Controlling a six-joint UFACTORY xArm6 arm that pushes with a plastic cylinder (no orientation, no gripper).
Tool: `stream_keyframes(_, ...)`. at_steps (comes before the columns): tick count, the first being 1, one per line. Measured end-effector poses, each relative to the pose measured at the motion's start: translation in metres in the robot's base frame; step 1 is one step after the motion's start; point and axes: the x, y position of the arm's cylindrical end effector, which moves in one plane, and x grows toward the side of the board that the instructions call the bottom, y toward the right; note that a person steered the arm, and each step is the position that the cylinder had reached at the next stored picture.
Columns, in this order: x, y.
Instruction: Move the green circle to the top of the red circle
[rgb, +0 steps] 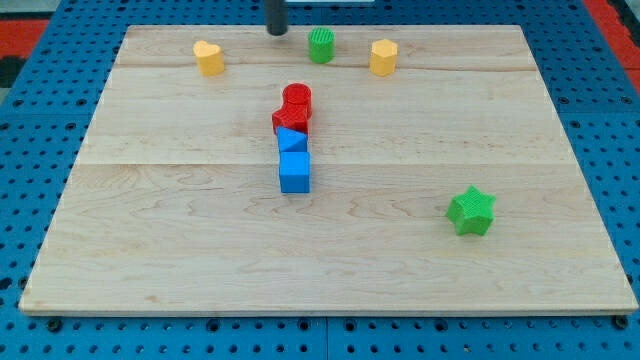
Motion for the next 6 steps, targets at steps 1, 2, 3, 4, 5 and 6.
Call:
stream_keyframes(1, 0.015, 0.057)
stream_keyframes(2, 0.026, 0.081)
stream_keyframes(3, 0.049, 0.065)
stream_keyframes(4, 0.041, 0.042)
stream_keyframes(5, 0.009, 0.056)
stream_keyframes(6, 0.012, 0.03)
